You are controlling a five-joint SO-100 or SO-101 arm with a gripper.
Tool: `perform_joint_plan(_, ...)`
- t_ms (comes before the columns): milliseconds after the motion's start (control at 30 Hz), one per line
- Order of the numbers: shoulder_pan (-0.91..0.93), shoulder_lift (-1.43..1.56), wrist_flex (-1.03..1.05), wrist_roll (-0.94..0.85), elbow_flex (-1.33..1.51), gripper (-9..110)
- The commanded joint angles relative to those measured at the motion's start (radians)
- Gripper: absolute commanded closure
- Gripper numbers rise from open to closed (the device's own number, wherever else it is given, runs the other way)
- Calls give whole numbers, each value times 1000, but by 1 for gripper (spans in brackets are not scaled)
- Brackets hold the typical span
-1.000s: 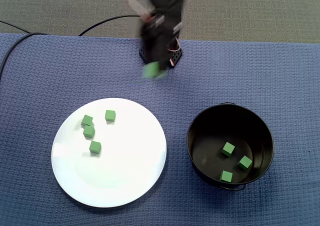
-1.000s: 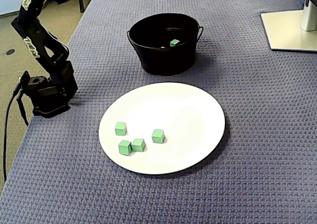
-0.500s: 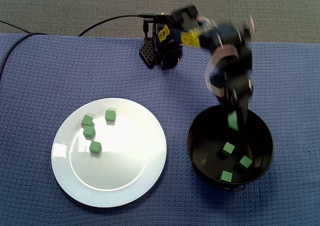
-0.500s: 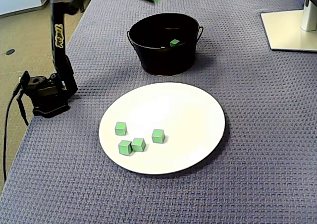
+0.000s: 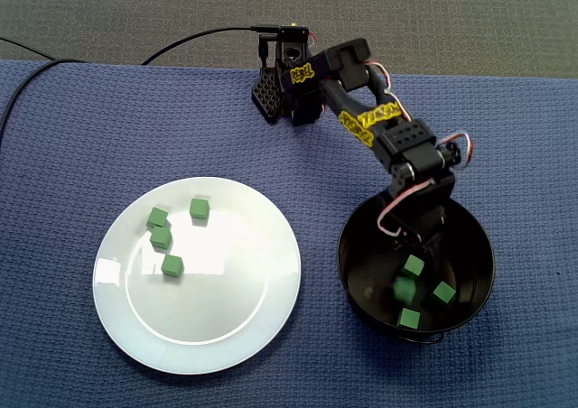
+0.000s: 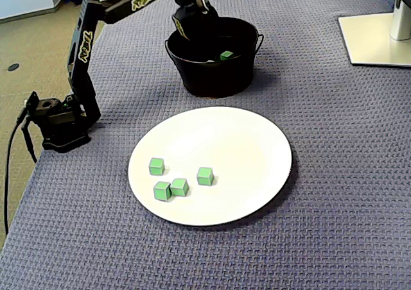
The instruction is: Pick up the items on the white plate and put them in the black container.
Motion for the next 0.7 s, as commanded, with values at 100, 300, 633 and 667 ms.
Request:
perform_joint_plan(100, 302, 451, 216, -41, -250, 71)
perform_joint_plan(300, 851, 661, 252, -52, -176, 66)
perform_joint_plan(633, 1290, 560, 144, -250, 394, 66)
perform_joint_plan(667, 1302, 535, 98, -279, 460, 66)
